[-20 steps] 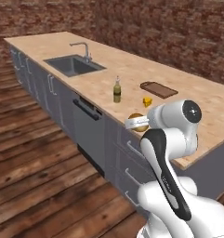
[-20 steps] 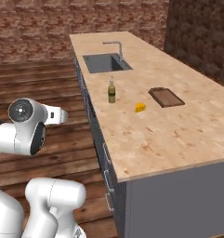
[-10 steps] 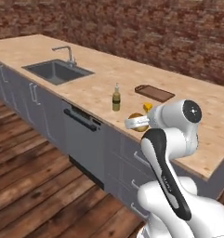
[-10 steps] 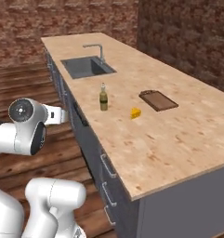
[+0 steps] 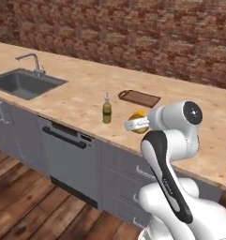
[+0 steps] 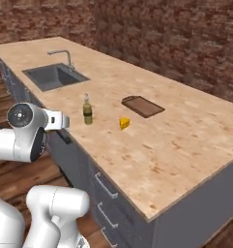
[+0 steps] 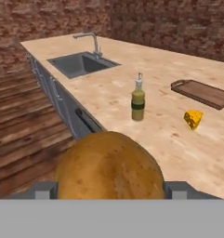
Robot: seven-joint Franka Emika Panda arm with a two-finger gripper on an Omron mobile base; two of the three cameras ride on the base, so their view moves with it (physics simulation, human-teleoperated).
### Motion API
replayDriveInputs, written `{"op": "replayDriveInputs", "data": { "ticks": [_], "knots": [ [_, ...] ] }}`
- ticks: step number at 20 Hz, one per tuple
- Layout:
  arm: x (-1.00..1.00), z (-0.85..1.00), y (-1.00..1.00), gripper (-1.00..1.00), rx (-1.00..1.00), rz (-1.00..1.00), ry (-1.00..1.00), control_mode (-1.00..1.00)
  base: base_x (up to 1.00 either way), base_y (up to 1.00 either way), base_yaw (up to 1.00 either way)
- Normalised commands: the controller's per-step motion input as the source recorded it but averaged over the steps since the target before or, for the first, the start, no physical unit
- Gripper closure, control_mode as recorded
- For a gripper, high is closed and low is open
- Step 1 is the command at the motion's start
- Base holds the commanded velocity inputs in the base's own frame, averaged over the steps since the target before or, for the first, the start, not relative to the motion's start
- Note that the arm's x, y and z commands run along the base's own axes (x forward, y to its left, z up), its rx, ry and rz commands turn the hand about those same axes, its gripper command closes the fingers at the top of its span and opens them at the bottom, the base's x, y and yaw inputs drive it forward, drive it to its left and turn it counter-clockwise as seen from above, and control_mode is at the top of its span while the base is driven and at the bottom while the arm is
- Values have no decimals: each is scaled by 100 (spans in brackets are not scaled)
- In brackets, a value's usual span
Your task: Retrieve the reheated potato from the microwave, then place the potato, cheese, and condiment on the cutting board.
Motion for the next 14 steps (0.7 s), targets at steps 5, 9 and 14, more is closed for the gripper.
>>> {"op": "replayDriveInputs", "data": {
  "ticks": [5,9,14],
  "knots": [
    [0,0,0,100,0,0,0,100,17,50,-51],
    [0,0,0,100,0,0,0,100,4,54,-47],
    [0,0,0,100,0,0,0,100,0,61,-39]
  ]
}}
